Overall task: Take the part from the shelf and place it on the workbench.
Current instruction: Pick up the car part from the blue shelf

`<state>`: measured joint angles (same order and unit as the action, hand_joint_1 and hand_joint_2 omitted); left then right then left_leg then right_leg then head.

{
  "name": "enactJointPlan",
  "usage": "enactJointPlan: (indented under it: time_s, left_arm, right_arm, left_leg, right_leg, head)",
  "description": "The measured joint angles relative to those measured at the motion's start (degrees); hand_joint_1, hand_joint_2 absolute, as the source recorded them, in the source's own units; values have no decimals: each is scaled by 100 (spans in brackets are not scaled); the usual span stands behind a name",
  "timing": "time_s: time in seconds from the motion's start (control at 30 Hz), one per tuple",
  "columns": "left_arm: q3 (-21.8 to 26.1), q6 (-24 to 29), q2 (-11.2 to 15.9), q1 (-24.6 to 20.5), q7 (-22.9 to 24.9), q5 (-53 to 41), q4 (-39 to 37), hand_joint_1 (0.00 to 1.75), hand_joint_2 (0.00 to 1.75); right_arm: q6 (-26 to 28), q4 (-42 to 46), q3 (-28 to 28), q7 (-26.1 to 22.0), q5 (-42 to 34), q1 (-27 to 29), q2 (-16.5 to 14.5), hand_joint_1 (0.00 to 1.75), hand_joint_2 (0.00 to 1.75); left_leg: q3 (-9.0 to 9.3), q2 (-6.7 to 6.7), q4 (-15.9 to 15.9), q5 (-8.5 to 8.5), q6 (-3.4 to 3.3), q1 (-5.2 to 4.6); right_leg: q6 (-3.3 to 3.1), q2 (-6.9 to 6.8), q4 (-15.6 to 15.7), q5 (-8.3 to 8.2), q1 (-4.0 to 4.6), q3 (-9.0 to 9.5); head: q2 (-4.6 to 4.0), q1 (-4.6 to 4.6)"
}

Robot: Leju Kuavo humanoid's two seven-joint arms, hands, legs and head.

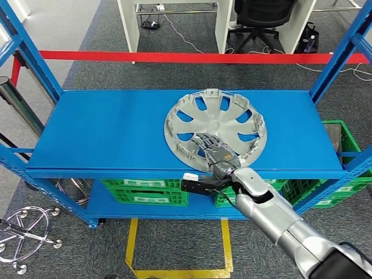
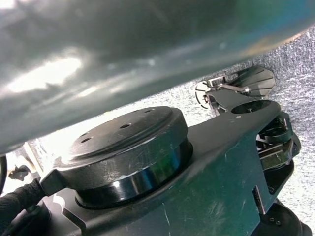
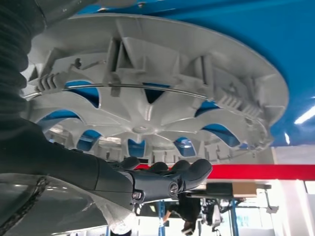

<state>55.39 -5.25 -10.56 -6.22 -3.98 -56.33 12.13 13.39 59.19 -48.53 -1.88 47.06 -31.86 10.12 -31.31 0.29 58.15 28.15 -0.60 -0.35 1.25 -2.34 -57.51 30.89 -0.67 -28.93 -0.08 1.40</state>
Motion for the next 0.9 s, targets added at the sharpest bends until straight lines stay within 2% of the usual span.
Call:
enactJointPlan:
  time_s: [0.1,0.27,0.37,0.9]
  left_arm:
    - [0,2,2,1,-8,5,0,0,0]
    - [0,2,6,5,-26,2,-1,0,0]
    - [0,2,9,10,-26,-3,-2,0,0]
    - [-2,2,9,25,-26,-28,-2,0,0]
  right_arm:
    - [-207,0,24,51,-23,-4,73,0,175]
    - [-926,-70,34,207,-220,-56,263,0,175]
    - [-1179,-257,34,245,-307,-144,385,0,175]
    - [-1536,-715,26,334,-427,-433,684,0,175]
  left_leg:
    - [0,0,0,0,0,0]
    - [-1,0,1,0,0,-1]
    - [0,0,2,0,0,-1]
    - [6,0,7,-2,-3,-1]
  right_leg:
    - [0,0,0,0,0,0]
    - [0,0,0,0,0,0]
    - [2,0,0,-2,-1,1]
    - [10,-2,1,-8,-1,11]
  head:
    - [1,0]
    - [1,0]
    - [0,0]
    - [1,0]
